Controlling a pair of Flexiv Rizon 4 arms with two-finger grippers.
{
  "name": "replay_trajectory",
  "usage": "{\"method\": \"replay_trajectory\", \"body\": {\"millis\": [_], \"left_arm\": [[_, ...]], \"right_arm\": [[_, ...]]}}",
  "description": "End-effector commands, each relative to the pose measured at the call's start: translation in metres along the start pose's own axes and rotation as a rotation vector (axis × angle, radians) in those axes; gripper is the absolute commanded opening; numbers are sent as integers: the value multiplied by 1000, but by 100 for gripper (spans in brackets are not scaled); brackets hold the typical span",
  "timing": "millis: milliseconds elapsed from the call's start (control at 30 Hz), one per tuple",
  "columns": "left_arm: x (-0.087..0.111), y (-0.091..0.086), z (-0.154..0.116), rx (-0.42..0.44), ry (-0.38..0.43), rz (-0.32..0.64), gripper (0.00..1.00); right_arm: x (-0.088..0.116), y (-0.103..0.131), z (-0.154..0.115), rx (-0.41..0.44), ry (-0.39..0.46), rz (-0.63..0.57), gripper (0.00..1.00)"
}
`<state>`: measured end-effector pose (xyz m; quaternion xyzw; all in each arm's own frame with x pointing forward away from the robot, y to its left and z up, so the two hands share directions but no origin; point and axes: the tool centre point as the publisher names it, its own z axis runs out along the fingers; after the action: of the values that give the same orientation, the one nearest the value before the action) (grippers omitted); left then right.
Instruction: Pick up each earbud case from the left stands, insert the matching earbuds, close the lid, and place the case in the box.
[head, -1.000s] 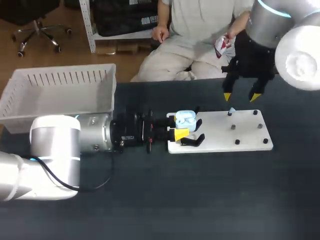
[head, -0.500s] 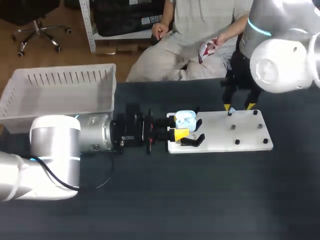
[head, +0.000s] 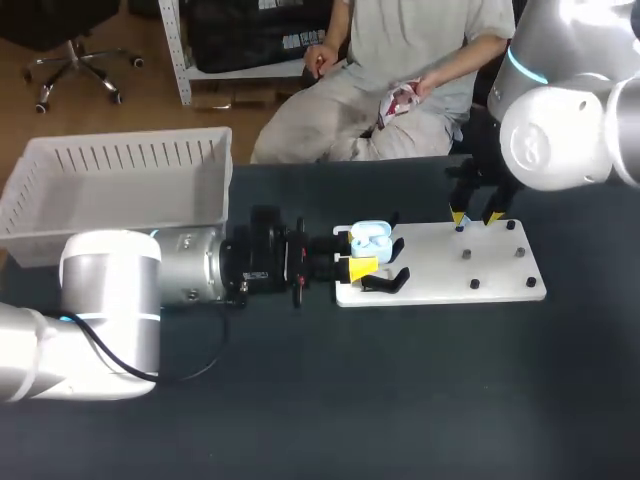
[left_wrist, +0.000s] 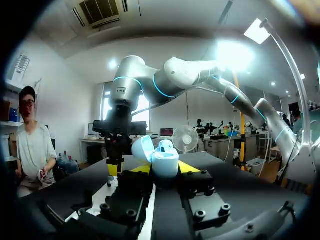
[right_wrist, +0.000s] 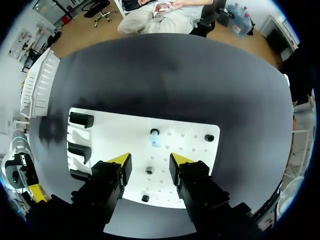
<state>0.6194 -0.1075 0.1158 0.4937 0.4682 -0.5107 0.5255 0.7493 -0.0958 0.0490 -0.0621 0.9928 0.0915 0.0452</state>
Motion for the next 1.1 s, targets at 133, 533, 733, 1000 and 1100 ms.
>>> {"method": "replay_trajectory", "body": {"millis": [133, 533, 733, 1000, 1100], "left_arm": [[1, 0, 0, -3, -3, 2, 0], [1, 0, 0, -3, -3, 2, 0], [1, 0, 0, -3, -3, 2, 0], [1, 0, 0, -3, -3, 2, 0], [1, 0, 0, -3, -3, 2, 0]], "right_arm": [[-5, -2, 5, -5, -1, 14, 46], [-11, -4, 13, -15, 2, 35, 40], [-13, -3, 16, -17, 2, 36, 37], [-15, -3, 19, -14, 2, 42, 34], [-15, -3, 20, -14, 0, 44, 33]]}}
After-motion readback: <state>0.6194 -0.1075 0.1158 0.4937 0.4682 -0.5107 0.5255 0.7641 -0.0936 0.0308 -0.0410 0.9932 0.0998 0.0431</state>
